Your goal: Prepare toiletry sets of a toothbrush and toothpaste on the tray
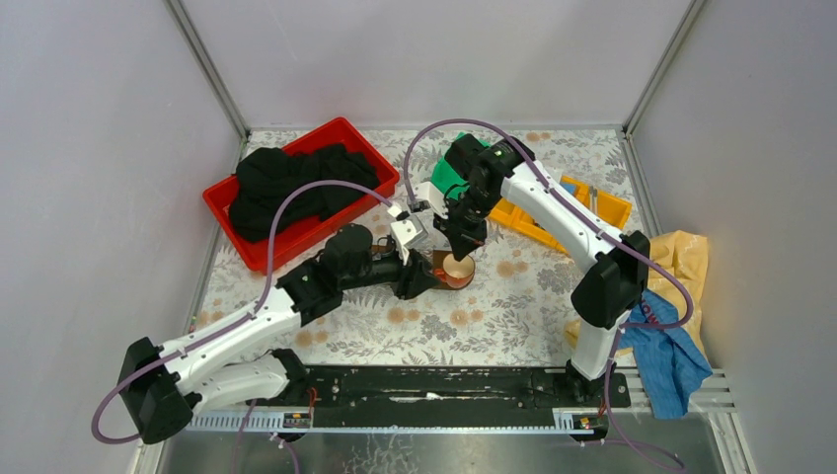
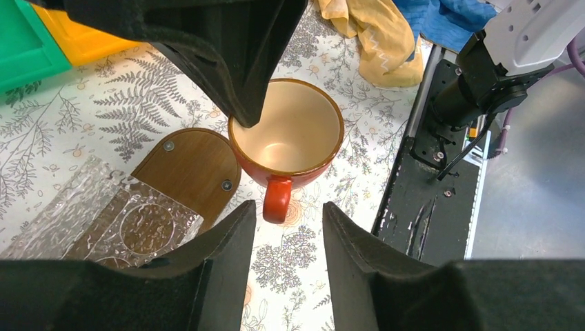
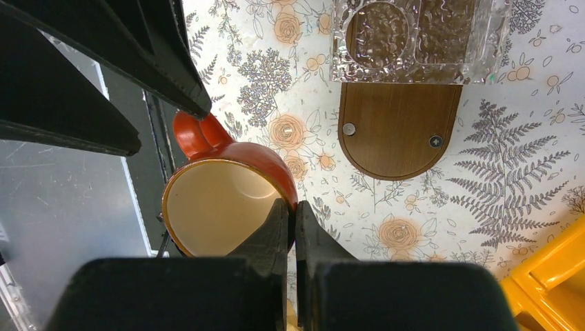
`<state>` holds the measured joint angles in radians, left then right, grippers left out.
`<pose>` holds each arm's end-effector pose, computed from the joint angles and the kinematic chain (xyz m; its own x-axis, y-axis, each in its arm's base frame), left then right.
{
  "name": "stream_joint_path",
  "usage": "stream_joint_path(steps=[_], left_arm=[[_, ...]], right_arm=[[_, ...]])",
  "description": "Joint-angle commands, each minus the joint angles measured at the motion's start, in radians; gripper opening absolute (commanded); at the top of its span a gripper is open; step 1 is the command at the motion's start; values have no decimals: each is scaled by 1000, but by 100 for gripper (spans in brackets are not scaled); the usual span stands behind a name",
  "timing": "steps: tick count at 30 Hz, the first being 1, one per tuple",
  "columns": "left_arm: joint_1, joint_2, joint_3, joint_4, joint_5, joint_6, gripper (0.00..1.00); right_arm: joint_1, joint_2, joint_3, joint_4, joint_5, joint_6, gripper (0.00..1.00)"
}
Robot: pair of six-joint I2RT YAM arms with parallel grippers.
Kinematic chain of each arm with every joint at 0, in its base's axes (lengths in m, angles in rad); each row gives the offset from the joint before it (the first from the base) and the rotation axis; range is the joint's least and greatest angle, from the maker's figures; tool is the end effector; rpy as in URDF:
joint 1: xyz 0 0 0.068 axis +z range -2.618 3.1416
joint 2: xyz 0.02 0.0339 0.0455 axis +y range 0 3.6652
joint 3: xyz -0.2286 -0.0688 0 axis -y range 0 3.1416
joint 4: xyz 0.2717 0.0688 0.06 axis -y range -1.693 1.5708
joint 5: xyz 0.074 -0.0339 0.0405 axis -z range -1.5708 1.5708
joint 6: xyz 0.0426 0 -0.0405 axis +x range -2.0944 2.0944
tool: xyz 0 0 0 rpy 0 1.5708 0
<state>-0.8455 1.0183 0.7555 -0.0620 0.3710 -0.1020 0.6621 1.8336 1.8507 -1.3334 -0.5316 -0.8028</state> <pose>0.1780 -0.2241 0.2592 -0.3048 0.2008 -0.9310 0.8990 0.3836 -0.2116 0.2848 0.2494 0.2917 -0.0767 -0.8459 -0.5278 -0.9871 -0.0102 0.1597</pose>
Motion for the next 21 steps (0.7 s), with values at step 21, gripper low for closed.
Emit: stream_joint_path(steps=[21], left_arm=[[-7, 84, 2, 94, 45, -60, 26]], right_arm=[[8, -22, 30, -13, -31, 22, 0]])
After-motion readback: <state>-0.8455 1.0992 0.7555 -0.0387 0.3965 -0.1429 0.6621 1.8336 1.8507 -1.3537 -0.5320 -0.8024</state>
